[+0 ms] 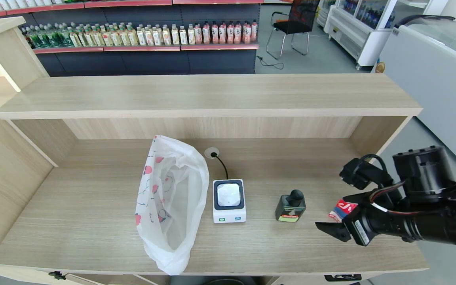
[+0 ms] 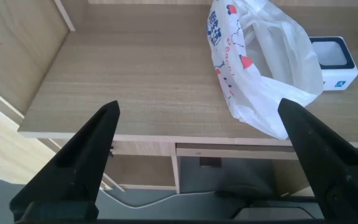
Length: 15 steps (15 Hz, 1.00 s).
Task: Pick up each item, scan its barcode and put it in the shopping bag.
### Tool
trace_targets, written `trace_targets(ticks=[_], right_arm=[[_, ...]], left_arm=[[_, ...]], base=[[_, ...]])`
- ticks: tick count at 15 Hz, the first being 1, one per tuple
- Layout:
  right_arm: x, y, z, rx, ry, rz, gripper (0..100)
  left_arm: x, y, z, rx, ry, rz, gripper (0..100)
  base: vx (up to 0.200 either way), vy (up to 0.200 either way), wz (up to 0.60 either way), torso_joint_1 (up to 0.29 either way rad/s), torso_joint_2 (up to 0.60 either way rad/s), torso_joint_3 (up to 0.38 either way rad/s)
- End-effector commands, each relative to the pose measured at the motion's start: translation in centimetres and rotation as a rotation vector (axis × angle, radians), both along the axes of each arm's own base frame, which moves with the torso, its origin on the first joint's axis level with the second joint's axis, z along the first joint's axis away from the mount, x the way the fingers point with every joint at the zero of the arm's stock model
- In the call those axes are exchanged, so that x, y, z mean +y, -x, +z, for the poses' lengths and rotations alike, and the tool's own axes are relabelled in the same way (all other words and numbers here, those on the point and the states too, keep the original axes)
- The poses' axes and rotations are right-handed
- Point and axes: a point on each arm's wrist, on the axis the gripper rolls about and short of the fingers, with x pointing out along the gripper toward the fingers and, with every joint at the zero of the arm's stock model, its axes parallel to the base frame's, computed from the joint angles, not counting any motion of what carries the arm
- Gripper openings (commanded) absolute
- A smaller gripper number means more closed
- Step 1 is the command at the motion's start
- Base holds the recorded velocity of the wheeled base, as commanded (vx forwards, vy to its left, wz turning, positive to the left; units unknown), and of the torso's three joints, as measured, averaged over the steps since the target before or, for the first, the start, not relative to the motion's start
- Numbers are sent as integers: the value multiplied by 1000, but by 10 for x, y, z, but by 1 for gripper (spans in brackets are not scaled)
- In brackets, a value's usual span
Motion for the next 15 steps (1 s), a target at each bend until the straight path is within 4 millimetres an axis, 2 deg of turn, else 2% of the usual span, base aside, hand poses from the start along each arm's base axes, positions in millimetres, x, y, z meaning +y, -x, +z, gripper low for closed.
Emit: trace_targets(ticks=[1, 3, 8, 15], right_arm=[[13, -19, -32, 59, 83, 35, 100], [16, -27, -44, 58, 132, 29, 100], [21, -42, -57, 22, 109, 32, 100], [44, -77, -74, -37, 58, 77, 100]], left_arm=[[0, 0, 0, 0, 0, 0, 100], [0, 0, 0, 0, 0, 0, 100], [0, 0, 0, 0, 0, 0, 100], [0, 0, 0, 0, 0, 0, 100]], base=[[0, 0, 0, 0, 0, 0], [0, 0, 0, 0, 0, 0], [0, 0, 0, 0, 0, 0], [0, 0, 0, 0, 0, 0]])
